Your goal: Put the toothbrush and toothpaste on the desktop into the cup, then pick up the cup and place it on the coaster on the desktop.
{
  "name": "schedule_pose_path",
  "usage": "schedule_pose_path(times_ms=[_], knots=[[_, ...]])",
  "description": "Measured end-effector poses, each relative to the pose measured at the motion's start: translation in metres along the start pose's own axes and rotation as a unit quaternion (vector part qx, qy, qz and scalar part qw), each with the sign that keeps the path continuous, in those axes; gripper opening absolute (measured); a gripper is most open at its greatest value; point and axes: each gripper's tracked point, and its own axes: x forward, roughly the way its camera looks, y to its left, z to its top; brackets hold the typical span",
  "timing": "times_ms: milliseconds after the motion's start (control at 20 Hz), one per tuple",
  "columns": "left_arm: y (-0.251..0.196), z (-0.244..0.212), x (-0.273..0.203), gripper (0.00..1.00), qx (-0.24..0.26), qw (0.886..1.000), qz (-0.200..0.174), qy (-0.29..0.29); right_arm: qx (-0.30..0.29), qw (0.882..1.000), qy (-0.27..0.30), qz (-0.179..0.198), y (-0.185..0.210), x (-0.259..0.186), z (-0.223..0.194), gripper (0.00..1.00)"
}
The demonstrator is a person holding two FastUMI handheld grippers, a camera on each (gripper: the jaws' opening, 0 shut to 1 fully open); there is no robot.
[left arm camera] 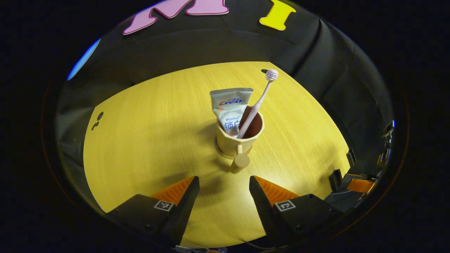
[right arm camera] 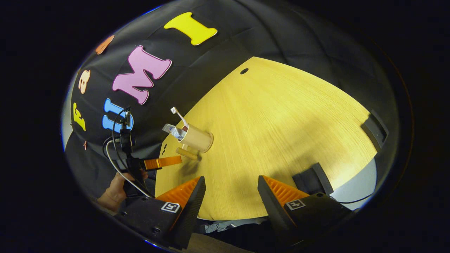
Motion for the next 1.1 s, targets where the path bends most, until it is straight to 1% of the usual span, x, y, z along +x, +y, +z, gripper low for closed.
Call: schedule_pose_path(times_ms=[100,400,600,750,900,1100], knots=[[0.008,-0.014,-0.015,0.88,-0.014,1.0,-0.004,-0.005,-0.01,1.0,0.006,0.005,0.011,0.007,0.0,0.92],[0.045,-0.061,-0.047,0.87,-0.07,0.997,0.002,-0.012,-0.058,0.998,0.03,0.024,0.052,0.025,-0.011,0.92],[0.074,-0.092,-0.068,0.88,-0.108,0.994,0.011,-0.015,-0.075,0.996,0.029,0.035,0.084,0.034,-0.016,0.92],[0.089,-0.107,-0.085,0.88,-0.136,0.99,0.011,-0.03,-0.081,0.996,0.024,0.042,0.109,0.04,-0.019,0.92],[0.101,-0.123,-0.096,0.88,-0.154,0.987,0.011,-0.036,-0.099,0.994,0.027,0.049,0.131,0.043,-0.026,0.92],[0.11,-0.137,-0.111,0.88,-0.168,0.985,0.006,-0.042,-0.113,0.992,0.033,0.05,0.148,0.049,-0.035,0.92]])
